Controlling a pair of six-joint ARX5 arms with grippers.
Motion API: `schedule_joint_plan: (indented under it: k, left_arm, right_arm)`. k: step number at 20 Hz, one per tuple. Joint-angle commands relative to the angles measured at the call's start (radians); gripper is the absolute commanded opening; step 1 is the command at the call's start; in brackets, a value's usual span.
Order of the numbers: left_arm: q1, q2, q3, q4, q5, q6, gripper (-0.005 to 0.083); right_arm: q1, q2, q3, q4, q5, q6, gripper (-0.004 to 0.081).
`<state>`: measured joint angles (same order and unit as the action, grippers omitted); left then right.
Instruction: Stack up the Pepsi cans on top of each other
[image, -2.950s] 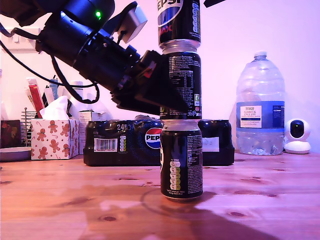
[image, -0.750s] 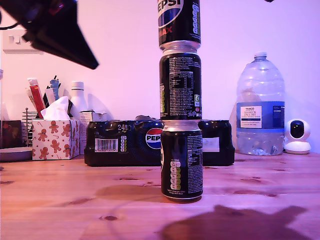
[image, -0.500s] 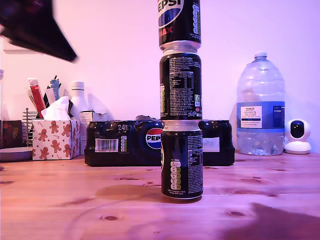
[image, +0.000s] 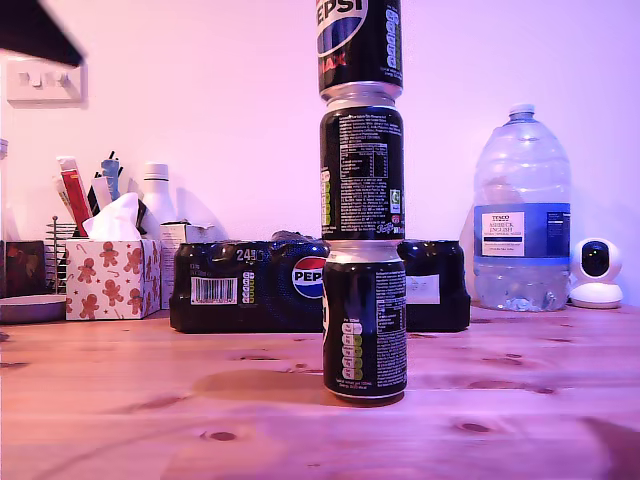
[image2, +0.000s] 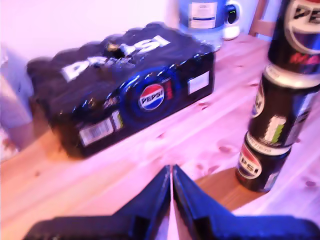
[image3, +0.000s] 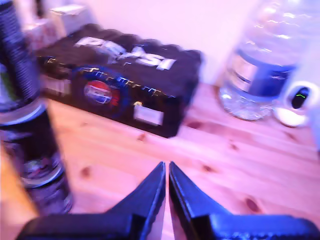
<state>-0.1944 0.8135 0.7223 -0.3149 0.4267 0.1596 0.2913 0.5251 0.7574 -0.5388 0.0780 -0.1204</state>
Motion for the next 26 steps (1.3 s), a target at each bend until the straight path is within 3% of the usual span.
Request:
schedule_joint_plan:
  k: [1, 7, 12, 20, 26]
  left_arm:
    - [0.016, -0.021, -0.023, 0.007, 0.015, -0.005, -0.0024]
    - [0.058, -0.121, -0.09, 0.032, 0.022, -0.049, -0.0024]
    - [0.057, -0.248, -0.224, 0.137, 0.018, -0.139, -0.0024]
    - [0.022, -0.444, -0.379, 0.181, -0.018, -0.258, -0.0024]
    - [-0.04, -0.526, -0.417, 0.106, -0.05, -0.256, -0.0024]
  right_arm:
    - [-0.033, -0.035, -0.04, 0.026, -0.006, 0.039, -0.0013]
    - [-0.135, -0.14, -0.129, 0.039, -0.111, 0.077, -0.0013]
    - [-0.148, -0.264, -0.245, 0.106, -0.166, 0.099, -0.0013]
    - [-0.148, -0.408, -0.355, 0.13, -0.146, 0.2, -0.0013]
    - [-0.148, -0.483, -0.396, 0.096, -0.128, 0.233, -0.0013]
